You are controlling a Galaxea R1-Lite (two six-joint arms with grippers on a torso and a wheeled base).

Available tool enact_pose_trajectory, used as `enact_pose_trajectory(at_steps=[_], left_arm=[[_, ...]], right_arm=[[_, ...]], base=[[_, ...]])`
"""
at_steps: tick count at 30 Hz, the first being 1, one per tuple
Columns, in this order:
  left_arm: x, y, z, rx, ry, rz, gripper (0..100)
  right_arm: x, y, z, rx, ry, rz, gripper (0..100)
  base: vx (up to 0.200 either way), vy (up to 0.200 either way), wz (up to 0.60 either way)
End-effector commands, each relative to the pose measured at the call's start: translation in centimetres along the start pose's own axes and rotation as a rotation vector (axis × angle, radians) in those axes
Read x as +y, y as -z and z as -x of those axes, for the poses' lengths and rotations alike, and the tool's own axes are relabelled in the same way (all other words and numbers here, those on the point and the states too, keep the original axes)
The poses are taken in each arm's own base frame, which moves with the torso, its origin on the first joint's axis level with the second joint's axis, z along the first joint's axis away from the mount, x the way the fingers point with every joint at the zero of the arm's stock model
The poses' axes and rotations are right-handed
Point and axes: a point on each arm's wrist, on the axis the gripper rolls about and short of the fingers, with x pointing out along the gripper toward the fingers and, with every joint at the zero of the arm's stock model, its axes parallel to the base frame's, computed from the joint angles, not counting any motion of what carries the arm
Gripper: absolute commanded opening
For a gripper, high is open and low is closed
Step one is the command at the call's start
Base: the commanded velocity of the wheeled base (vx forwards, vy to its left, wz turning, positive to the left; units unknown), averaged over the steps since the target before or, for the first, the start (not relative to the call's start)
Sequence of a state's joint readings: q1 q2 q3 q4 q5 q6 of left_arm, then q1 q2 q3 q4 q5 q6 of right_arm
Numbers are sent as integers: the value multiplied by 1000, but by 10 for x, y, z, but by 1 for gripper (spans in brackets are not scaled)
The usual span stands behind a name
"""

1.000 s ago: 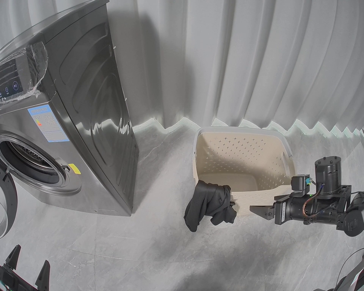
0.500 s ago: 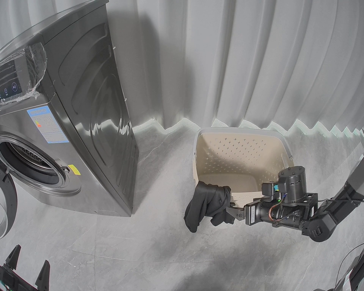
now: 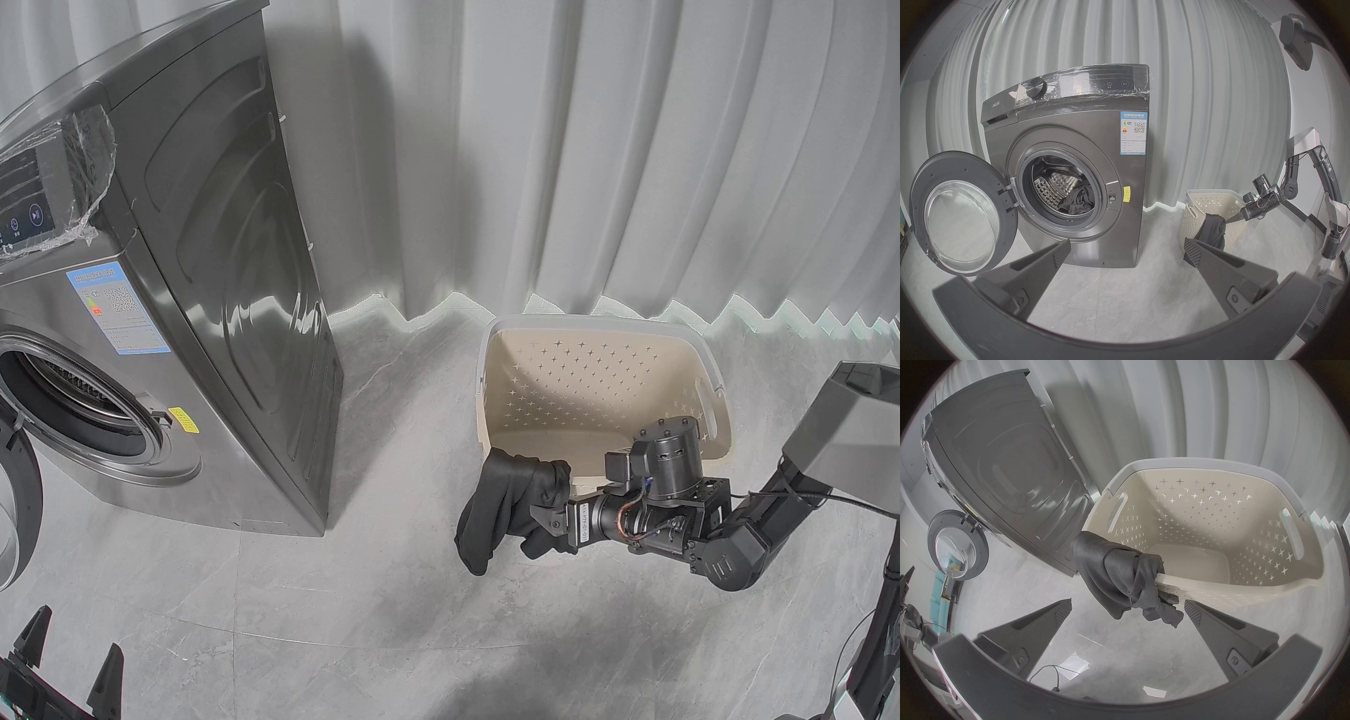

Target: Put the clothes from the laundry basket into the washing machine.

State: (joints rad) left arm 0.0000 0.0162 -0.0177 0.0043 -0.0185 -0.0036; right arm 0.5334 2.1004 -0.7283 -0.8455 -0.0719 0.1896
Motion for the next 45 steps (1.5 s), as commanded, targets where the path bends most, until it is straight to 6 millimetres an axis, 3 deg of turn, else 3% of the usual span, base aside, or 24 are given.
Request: enact_pose_trajectory(at_steps=[1, 10, 23, 24, 34, 40, 45], left_arm=[[0, 4, 0, -1, 0, -1, 100], [0, 5, 0, 0, 0, -1, 100], [0, 4, 0, -1, 0, -2, 100], [0, 4, 0, -1, 0, -2, 100], [0, 4, 0, -1, 0, -2, 100], [0, 4, 0, -1, 0, -2, 100], [0, 4, 0, -1, 0, -2, 100]], right_arm=[[0, 5, -18, 10, 8, 10, 100], [6, 3, -43, -12, 0, 32, 100], [2, 2, -62, -44, 4, 42, 100], [2, 2, -62, -46, 2, 43, 0], [3, -4, -58, -79, -9, 45, 0], [7, -18, -33, -106, -22, 48, 0], [5, -15, -14, -87, -19, 50, 0]], base=[[0, 0, 0], [0, 0, 0], [0, 0, 0], [0, 0, 0], [0, 0, 0], [0, 0, 0], [0, 0, 0]])
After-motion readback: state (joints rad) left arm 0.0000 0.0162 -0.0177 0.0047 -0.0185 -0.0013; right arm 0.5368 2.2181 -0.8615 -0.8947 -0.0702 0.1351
